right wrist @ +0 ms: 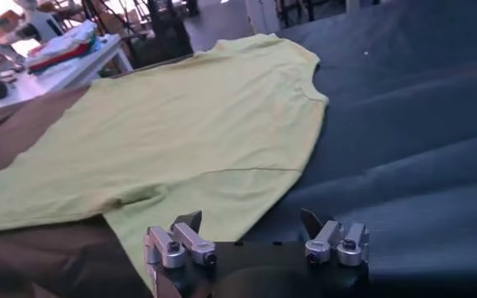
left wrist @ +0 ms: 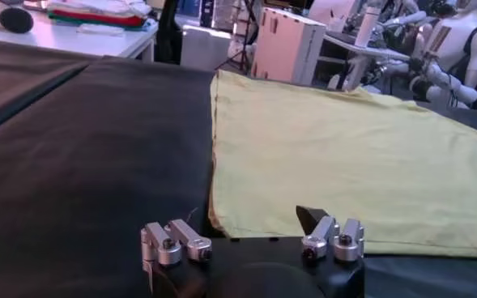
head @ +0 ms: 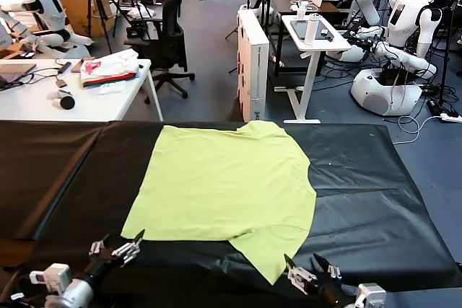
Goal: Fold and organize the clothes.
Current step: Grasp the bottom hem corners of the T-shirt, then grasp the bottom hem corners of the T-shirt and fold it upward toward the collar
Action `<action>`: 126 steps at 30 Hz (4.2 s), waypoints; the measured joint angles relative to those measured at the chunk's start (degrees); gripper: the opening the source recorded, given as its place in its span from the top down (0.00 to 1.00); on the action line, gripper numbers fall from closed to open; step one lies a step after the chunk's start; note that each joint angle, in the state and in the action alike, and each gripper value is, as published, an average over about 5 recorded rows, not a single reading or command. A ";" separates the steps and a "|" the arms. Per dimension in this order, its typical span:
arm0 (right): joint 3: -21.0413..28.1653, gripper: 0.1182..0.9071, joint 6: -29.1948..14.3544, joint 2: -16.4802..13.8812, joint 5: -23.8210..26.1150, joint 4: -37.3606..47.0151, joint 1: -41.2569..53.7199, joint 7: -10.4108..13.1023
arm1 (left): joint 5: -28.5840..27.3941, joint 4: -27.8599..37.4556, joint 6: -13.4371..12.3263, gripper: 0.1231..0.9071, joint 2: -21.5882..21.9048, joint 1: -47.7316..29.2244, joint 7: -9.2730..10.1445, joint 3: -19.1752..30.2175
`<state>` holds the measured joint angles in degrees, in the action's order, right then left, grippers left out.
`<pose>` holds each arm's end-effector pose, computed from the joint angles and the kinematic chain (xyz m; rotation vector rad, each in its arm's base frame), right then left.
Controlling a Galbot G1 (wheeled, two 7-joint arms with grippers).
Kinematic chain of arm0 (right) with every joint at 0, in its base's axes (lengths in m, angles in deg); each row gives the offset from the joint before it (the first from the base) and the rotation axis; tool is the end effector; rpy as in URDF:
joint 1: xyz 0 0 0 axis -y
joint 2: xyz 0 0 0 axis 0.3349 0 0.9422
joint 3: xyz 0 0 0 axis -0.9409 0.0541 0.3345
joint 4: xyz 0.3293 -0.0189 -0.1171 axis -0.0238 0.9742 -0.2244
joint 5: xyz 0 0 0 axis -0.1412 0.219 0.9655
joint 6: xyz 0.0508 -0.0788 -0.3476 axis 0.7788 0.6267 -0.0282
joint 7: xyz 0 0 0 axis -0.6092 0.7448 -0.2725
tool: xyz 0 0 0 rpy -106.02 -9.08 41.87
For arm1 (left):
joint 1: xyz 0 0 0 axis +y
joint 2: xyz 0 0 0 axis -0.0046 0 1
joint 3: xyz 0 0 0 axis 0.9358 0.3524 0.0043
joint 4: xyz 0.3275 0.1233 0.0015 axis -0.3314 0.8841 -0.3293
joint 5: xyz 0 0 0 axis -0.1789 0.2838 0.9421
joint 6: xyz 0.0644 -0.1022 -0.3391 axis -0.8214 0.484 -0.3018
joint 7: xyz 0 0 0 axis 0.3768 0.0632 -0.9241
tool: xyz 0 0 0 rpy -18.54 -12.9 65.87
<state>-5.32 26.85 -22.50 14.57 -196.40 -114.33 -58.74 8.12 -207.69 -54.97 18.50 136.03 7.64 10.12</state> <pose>0.1126 -0.0129 -0.2517 0.1682 -2.4782 -0.2988 0.1431 0.1401 -0.2845 -0.1736 -2.6335 0.1396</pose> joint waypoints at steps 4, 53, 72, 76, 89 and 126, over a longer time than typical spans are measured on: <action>1.18 0.00 0.08 0.29 0.84 0.37 0.68 0.08 | -0.02 0.22 0.07 0.00 -0.19 0.10 0.07 0.03; -2.90 0.97 0.85 -2.45 1.35 -6.92 -10.81 2.56 | -2.59 -3.29 -2.70 0.97 -2.87 5.49 1.61 -1.73; -3.33 0.97 -4.62 -4.38 -1.70 -0.26 4.84 -3.56 | -2.11 -4.96 -5.05 0.97 -7.56 5.63 -0.65 -2.62; -2.06 0.97 -4.60 -4.67 -2.47 3.53 10.17 -3.57 | -1.78 -3.57 -4.82 0.97 -8.78 1.45 -1.40 -2.17; -0.12 0.97 -5.40 -4.28 -4.03 14.42 22.87 -4.70 | -1.63 3.30 -3.56 0.97 -10.46 -11.79 -2.52 0.67; 7.05 0.97 -5.97 -3.27 -4.17 29.59 39.59 -5.64 | -3.23 18.30 -2.43 0.97 -9.30 -28.25 -2.85 7.40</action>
<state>1.74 20.88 -25.76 10.40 -166.81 -74.74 -64.38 4.89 -189.39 -57.40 9.20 107.79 4.79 17.53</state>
